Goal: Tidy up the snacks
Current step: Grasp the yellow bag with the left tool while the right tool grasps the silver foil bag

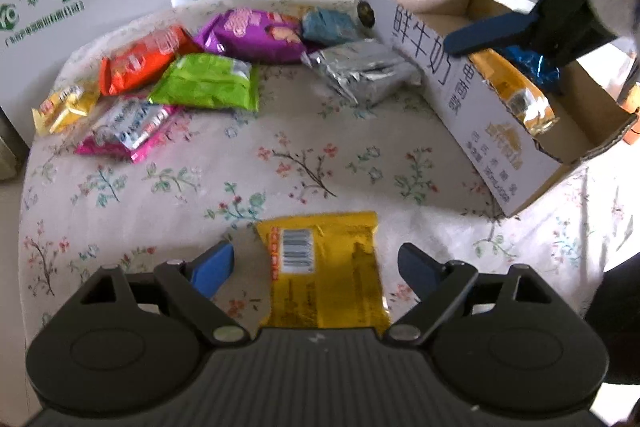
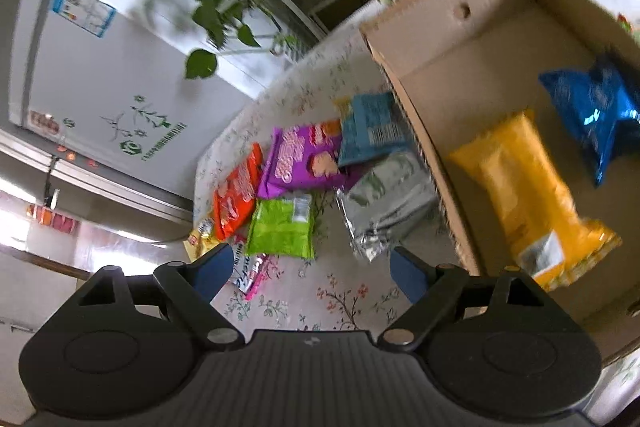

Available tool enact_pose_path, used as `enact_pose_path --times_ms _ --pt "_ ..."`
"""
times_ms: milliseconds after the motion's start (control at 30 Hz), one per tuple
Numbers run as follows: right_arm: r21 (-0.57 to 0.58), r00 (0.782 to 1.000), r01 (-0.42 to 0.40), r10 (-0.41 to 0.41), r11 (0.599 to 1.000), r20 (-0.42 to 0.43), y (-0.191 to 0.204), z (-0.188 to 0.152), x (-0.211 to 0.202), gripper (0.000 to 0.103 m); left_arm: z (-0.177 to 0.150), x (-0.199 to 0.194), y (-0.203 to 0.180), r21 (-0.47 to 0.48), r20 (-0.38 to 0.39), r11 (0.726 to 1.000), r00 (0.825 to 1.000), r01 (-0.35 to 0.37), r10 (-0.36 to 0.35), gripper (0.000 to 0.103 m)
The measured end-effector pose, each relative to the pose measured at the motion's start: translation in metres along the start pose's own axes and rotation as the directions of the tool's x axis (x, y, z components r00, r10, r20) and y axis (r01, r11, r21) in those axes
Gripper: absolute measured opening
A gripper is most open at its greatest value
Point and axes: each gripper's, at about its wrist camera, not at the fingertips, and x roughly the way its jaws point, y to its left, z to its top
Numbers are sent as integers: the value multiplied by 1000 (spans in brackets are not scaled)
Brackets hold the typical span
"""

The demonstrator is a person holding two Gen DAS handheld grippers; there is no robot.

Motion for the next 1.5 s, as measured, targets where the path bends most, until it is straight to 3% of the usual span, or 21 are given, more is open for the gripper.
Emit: enact_pose_path --times_ms 133,233,333,500,800,933,1267,1400,1500 --pt "17 997 76 -77 997 19 5 -5 15 90 -1 -1 6 -6 24 1000 999 -26 26 80" --pt "37 990 138 -140 990 33 8 -7 28 90 0 0 16 -34 31 996 996 -88 89 73" --pt "56 979 193 -196 980 48 11 -8 42 89 3 -3 36 -116 31 985 991 -124 129 65" --pt "100 963 254 -261 962 72 12 -11 58 89 2 -6 68 -231 20 951 976 -205 215 64" --pt "102 912 368 -380 924 153 24 -16 80 89 3 -21 89 -338 44 922 976 -188 215 64" --pt "104 890 416 -428 903 154 28 -18 93 84 6 -29 96 -377 65 909 974 -177 216 64" --pt "245 835 459 -509 854 210 21 -10 108 83 6 -32 103 -402 70 899 973 -173 218 64" --pt "216 823 465 -509 859 251 23 -11 111 73 4 -30 107 -414 55 893 975 -176 217 64" --pt "179 833 454 -487 873 262 21 -13 109 66 4 -28 110 -429 46 886 975 -179 219 64"
